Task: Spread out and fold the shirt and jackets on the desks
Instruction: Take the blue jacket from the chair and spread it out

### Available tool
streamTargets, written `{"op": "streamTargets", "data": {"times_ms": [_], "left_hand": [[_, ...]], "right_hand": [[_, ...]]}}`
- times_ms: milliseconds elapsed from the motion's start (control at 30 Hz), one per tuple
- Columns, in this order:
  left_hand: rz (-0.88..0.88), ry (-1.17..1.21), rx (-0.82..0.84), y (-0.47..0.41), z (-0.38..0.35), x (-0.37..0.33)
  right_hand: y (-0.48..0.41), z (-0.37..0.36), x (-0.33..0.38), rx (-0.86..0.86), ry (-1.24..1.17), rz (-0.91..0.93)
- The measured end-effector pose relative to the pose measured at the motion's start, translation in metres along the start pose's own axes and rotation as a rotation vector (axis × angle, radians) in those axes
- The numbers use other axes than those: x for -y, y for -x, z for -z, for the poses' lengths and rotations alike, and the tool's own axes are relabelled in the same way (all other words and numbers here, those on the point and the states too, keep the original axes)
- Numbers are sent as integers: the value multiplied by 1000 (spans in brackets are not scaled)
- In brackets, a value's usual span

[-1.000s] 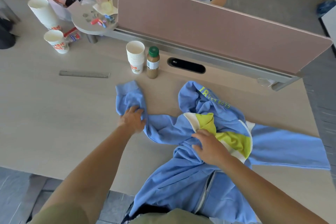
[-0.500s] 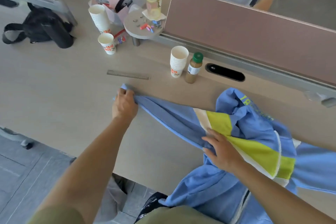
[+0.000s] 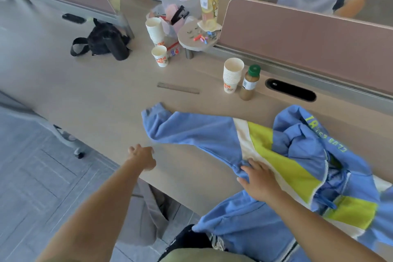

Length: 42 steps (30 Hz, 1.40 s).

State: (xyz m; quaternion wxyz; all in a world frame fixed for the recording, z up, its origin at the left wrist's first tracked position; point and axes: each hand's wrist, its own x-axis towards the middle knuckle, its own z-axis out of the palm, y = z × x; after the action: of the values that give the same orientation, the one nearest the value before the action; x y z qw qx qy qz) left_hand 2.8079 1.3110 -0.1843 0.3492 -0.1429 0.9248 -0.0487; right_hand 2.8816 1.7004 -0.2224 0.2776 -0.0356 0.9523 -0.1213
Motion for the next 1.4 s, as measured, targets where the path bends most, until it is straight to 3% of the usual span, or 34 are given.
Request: {"op": "streamTargets", "data": {"times_ms": [233, 300, 367, 467, 567, 633, 733, 833, 1000, 1200, 1267, 1400], "left_hand": [[12, 587, -244, 1, 3, -6], [3, 650, -283, -15, 14, -8], [-48, 588, -328, -36, 28, -11], [-250, 348, -382, -76, 48, -18], [-606, 155, -363, -113, 59, -28], [-719, 150, -285, -134, 58, -22], [-555, 224, -268, -166, 58, 12], [-368, 179, -237, -200, 75, 48], [-337, 94, -216, -254, 111, 68], [-250, 28, -278, -283, 166, 33], [-265, 89, -329, -259, 159, 12], [-531, 121, -347, -189, 103, -29]], "right_hand": [[-15, 0, 25, -193, 74, -125], [-19, 1, 37, -256, 76, -138], [-23, 3, 52, -322, 46, -67], [-42, 11, 77, -259, 3, 17], [-64, 16, 100, -155, -43, -80], [-77, 17, 116, -156, -15, -152], [-95, 16, 130, -139, 81, -238], [-107, 16, 140, -150, 133, -149], [-125, 24, 167, -182, 111, -178], [-105, 3, 170, -178, 33, -326], [-110, -7, 168, -149, 6, -313], [-129, -12, 174, -109, -53, -351]]}}
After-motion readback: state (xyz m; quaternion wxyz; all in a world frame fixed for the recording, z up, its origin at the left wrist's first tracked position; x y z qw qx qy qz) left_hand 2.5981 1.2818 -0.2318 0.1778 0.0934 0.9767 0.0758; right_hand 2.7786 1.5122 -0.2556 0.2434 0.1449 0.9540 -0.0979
